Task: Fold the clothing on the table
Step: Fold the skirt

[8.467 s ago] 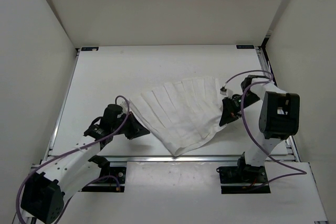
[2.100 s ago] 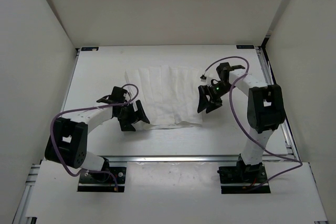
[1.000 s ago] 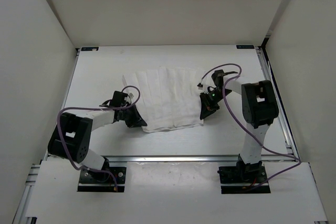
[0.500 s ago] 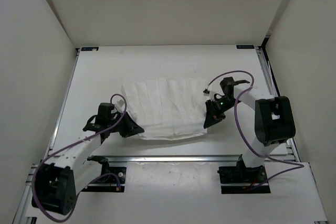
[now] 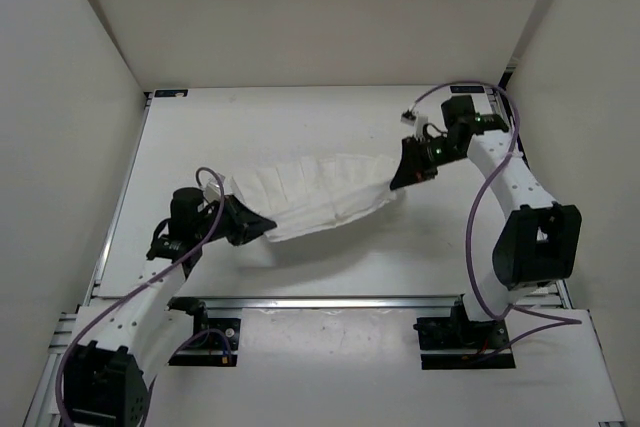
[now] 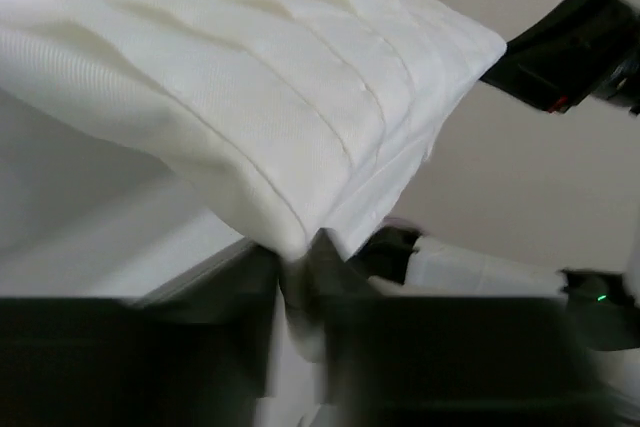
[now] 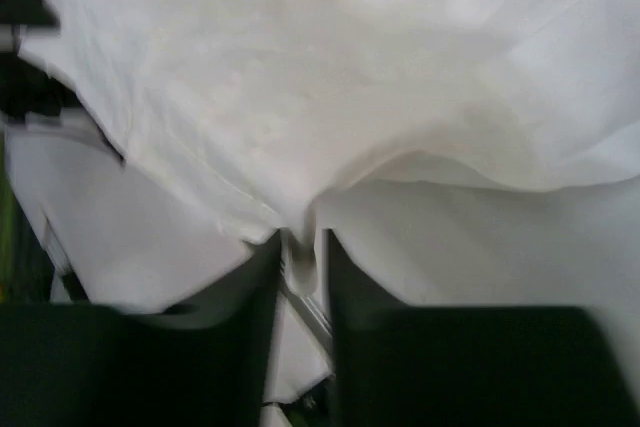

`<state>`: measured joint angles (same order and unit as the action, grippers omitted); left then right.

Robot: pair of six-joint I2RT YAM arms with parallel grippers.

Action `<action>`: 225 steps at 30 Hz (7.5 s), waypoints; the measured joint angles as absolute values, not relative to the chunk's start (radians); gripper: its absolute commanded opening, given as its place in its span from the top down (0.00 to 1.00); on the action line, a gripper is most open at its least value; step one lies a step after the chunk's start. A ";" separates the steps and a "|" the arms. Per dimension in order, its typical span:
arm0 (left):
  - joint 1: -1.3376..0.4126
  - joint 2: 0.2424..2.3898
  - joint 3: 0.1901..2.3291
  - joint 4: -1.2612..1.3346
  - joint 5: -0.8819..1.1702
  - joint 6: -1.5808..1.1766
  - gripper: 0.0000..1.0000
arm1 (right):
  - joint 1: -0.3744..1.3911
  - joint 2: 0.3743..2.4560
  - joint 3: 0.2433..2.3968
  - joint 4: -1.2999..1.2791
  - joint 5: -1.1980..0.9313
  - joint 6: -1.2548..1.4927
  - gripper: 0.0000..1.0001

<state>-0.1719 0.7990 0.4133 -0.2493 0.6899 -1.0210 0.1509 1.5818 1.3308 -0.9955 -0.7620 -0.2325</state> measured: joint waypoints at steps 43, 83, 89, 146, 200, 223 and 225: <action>-0.337 1.052 0.426 -0.393 0.331 -0.843 0.06 | 0.146 1.923 1.257 -1.037 -0.675 -0.287 0.34; -0.285 0.595 0.287 -0.318 0.413 -1.148 1.00 | 0.130 1.510 1.010 -0.926 -0.664 -0.257 1.00; -0.269 0.564 0.276 -0.325 0.427 -1.193 1.00 | 0.131 1.494 1.023 -0.948 -0.666 -0.282 1.00; -0.539 1.042 0.492 -0.141 0.269 -1.122 1.00 | 0.118 1.552 1.081 -0.923 -0.725 -0.221 1.00; -0.457 0.979 0.277 -0.146 0.262 -0.985 0.23 | 0.153 1.667 0.865 -0.731 -0.626 -0.111 0.26; -0.586 0.994 0.326 -0.156 0.217 -1.097 0.30 | 0.168 1.665 0.854 -0.711 -0.624 -0.085 0.28; -0.590 0.975 0.336 -0.160 0.216 -1.105 0.30 | 0.160 1.659 0.854 -0.715 -0.620 -0.086 0.29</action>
<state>-0.5896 0.9752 0.3363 -0.1596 0.2161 -1.1049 0.1604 1.6592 0.8536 -0.7147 -0.6205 -0.0860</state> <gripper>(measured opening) 0.702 0.712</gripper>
